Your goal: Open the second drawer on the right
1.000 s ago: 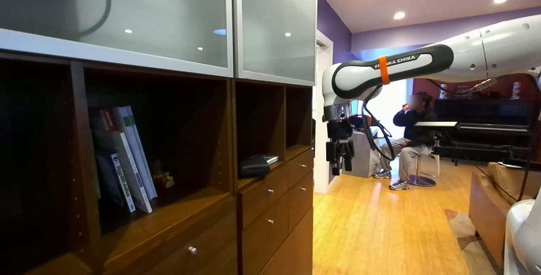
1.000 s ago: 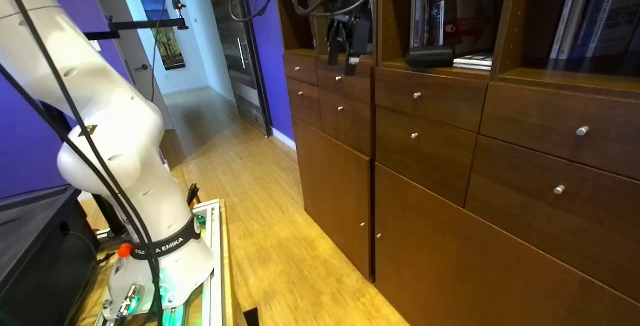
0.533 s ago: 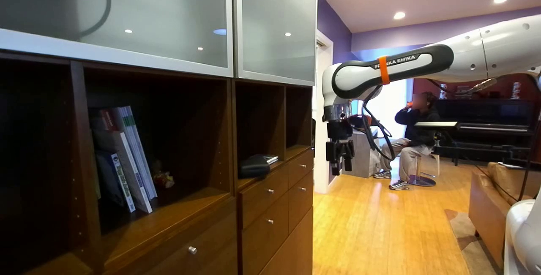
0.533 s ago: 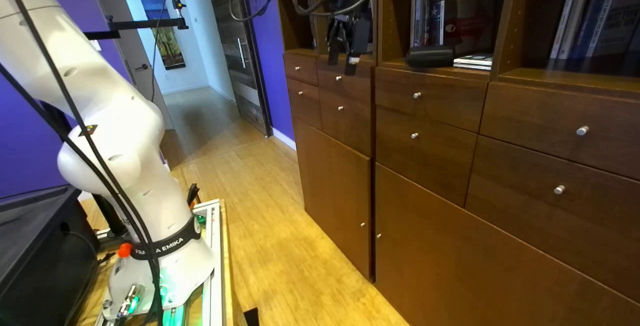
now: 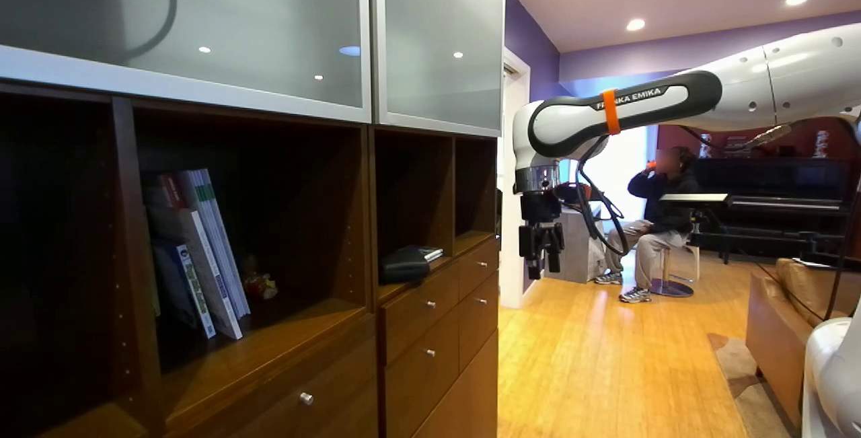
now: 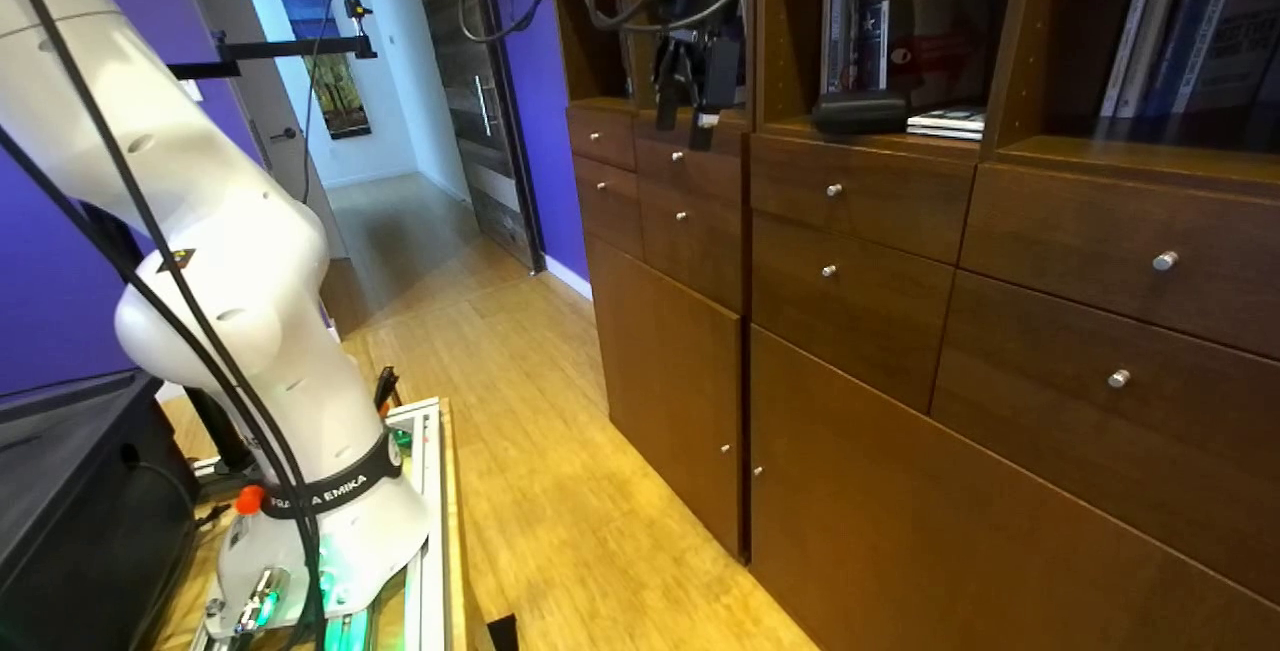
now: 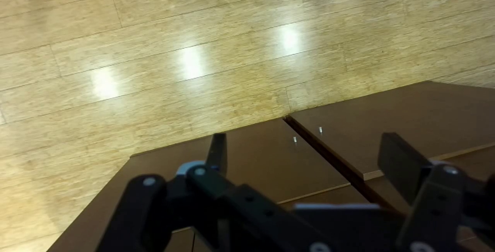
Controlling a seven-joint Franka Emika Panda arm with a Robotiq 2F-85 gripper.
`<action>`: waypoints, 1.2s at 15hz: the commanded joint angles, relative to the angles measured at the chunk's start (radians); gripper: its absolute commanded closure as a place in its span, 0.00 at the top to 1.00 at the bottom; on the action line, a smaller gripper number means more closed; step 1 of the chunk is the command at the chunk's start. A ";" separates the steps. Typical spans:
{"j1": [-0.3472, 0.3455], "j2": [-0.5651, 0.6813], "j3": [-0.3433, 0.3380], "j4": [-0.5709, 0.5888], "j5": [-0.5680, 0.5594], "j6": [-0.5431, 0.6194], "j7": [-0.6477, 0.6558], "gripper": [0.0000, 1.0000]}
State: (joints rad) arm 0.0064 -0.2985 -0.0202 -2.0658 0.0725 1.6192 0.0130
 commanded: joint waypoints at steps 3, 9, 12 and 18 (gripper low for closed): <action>-0.021 0.063 -0.020 0.052 -0.013 0.055 -0.045 1.00; -0.058 0.224 -0.095 0.142 0.019 0.305 -0.244 1.00; -0.085 0.321 -0.121 0.191 0.034 0.402 -0.361 1.00; -0.175 0.471 -0.136 0.237 0.030 0.499 -0.526 1.00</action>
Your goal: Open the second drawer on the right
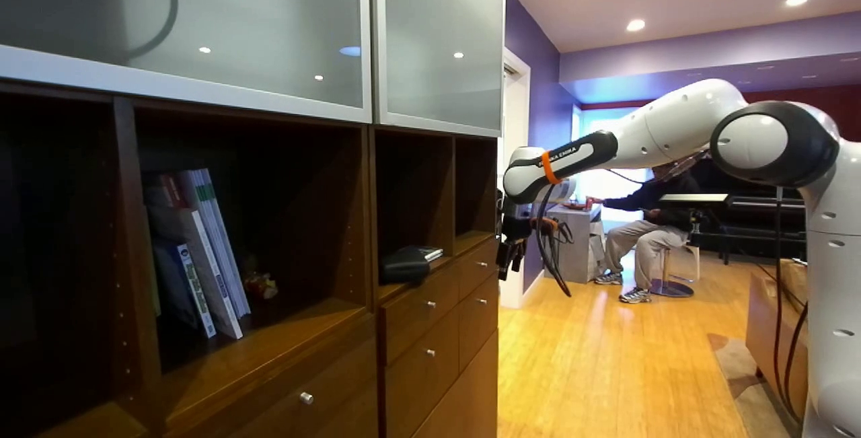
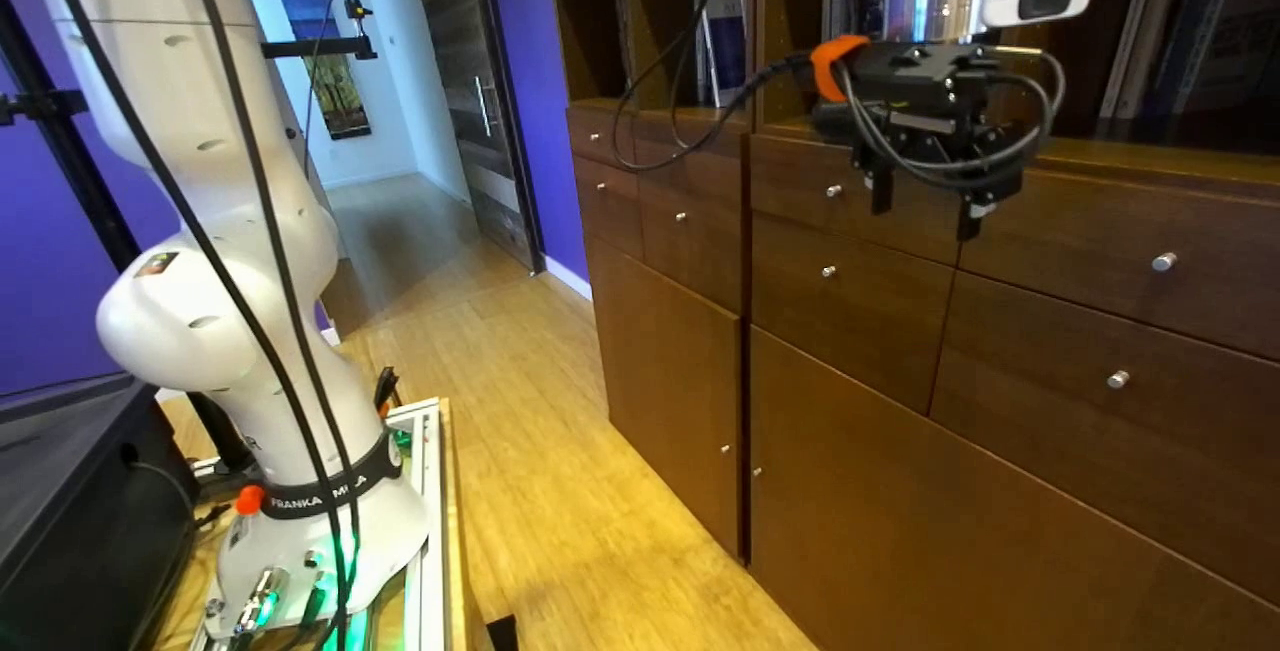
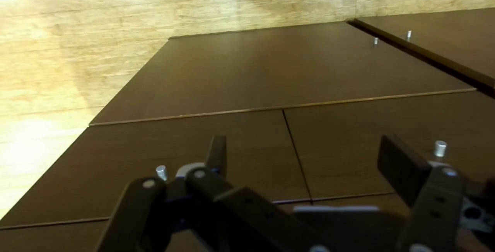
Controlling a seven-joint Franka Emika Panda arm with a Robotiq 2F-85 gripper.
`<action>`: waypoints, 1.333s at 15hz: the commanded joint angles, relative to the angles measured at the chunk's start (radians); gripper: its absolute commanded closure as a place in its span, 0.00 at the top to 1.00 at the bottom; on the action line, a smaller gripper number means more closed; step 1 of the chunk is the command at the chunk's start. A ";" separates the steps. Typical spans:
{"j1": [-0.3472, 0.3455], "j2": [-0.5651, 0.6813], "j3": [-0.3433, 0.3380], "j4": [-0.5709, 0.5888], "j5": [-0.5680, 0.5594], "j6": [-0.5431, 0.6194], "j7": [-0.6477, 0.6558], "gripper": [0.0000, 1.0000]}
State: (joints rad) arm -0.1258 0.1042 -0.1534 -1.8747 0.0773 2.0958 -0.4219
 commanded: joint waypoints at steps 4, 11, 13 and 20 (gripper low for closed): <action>-0.082 0.087 0.009 0.026 0.010 0.057 -0.094 1.00; -0.106 0.151 0.013 0.074 0.039 0.065 -0.128 1.00; -0.119 0.191 0.015 0.092 0.054 0.077 -0.145 1.00; -0.200 0.342 0.067 0.171 0.144 0.222 -0.226 1.00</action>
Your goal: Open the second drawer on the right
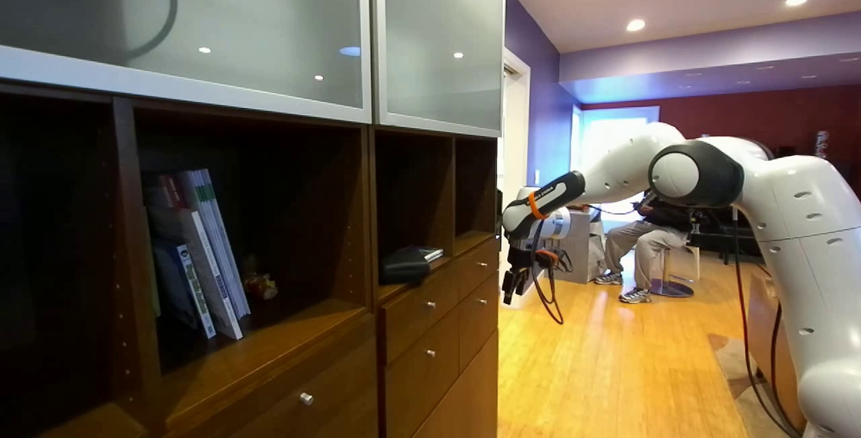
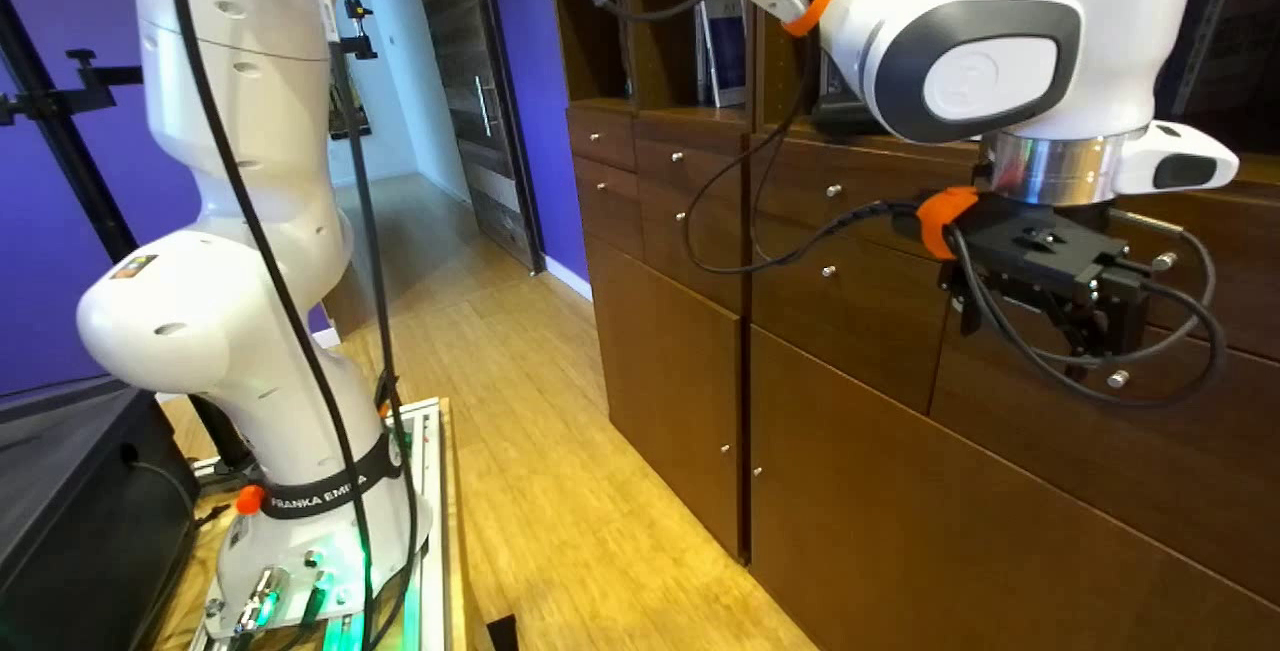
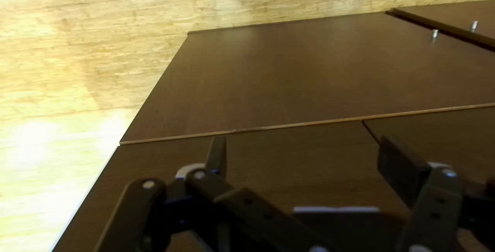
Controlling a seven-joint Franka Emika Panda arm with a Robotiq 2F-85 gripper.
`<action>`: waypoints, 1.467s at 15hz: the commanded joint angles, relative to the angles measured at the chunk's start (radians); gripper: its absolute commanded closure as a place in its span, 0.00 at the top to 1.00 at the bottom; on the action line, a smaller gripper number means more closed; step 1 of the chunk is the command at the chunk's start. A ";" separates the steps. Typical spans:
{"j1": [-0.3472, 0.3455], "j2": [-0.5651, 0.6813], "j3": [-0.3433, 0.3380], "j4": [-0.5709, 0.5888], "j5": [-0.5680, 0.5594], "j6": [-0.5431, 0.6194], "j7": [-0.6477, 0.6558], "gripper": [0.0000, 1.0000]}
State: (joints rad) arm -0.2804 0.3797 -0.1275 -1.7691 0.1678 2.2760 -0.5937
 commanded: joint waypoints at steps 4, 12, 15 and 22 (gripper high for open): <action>-0.083 0.129 0.091 0.105 0.098 0.145 -0.087 1.00; -0.124 0.224 0.153 0.187 0.090 0.205 -0.127 1.00; -0.143 0.245 0.176 0.211 0.096 0.221 -0.163 1.00; -0.165 0.288 0.200 0.262 0.098 0.235 -0.197 0.44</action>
State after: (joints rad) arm -0.4217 0.6333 0.0462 -1.5517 0.2383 2.4891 -0.7493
